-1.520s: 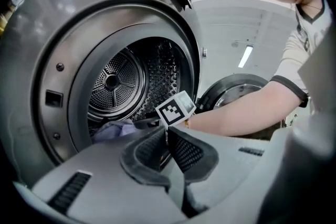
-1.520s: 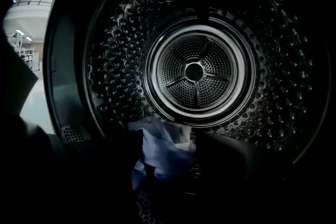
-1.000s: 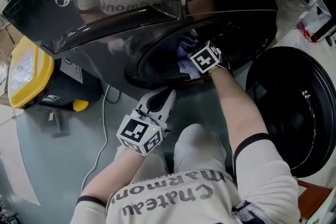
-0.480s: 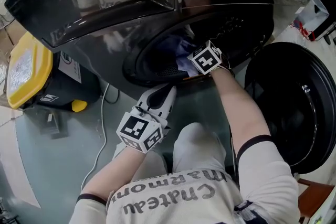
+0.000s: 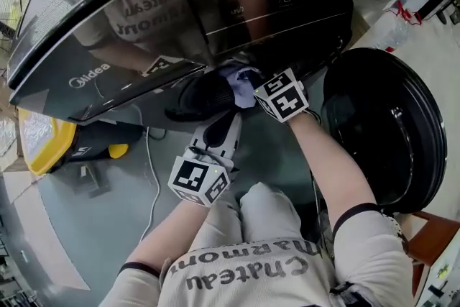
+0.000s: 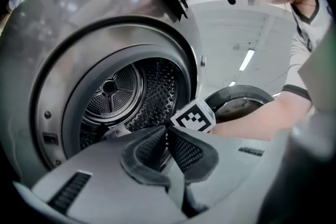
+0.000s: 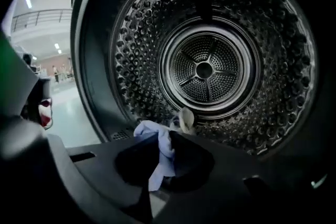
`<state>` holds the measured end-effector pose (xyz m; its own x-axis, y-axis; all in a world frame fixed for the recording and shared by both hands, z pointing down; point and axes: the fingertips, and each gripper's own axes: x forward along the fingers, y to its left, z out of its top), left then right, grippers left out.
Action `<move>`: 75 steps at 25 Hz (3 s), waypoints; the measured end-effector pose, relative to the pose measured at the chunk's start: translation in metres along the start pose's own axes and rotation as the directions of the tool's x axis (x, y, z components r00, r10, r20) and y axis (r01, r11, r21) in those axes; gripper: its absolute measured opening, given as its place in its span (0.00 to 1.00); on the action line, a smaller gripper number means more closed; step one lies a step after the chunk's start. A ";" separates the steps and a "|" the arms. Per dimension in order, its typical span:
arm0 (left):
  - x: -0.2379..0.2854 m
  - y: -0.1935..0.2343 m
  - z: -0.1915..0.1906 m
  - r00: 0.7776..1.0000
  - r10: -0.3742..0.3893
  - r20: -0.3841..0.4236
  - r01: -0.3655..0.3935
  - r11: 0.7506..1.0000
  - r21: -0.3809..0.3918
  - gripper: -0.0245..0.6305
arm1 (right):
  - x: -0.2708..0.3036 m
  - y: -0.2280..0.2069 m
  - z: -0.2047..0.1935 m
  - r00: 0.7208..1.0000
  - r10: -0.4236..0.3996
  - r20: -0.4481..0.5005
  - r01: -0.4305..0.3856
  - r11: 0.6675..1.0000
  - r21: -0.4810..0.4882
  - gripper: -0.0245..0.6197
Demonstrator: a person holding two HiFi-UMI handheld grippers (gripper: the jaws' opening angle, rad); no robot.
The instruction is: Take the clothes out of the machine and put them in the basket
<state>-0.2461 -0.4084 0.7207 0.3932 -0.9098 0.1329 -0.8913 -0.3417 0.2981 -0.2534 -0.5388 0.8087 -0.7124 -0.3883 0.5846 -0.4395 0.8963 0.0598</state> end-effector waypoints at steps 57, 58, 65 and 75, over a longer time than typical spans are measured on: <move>-0.249 -0.283 0.378 0.969 -0.236 0.077 0.226 0.966 0.126 0.05 | -0.595 0.197 0.285 0.833 -0.414 0.367 0.217 0.855 0.472 0.12; -0.247 -0.292 0.379 0.961 -0.266 0.076 0.255 0.958 0.130 0.05 | -0.606 0.199 0.284 0.820 -0.437 0.370 0.240 0.849 0.471 0.12; -0.231 -0.354 0.371 0.900 -0.433 0.054 0.426 0.899 0.107 0.05 | -0.687 0.201 0.274 0.719 -0.610 0.333 0.439 0.770 0.463 0.12; -0.208 -0.472 0.334 0.805 -0.590 -0.058 0.592 0.796 0.124 0.05 | -0.798 0.199 0.204 0.579 -0.781 0.235 0.578 0.597 0.556 0.12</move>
<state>0.0170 -0.1364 0.2369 0.8555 -0.5176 -0.0135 -0.5050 -0.8399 0.1987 0.1164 -0.0944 0.1887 -0.1981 -0.9748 0.1023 -0.9786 0.1909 -0.0762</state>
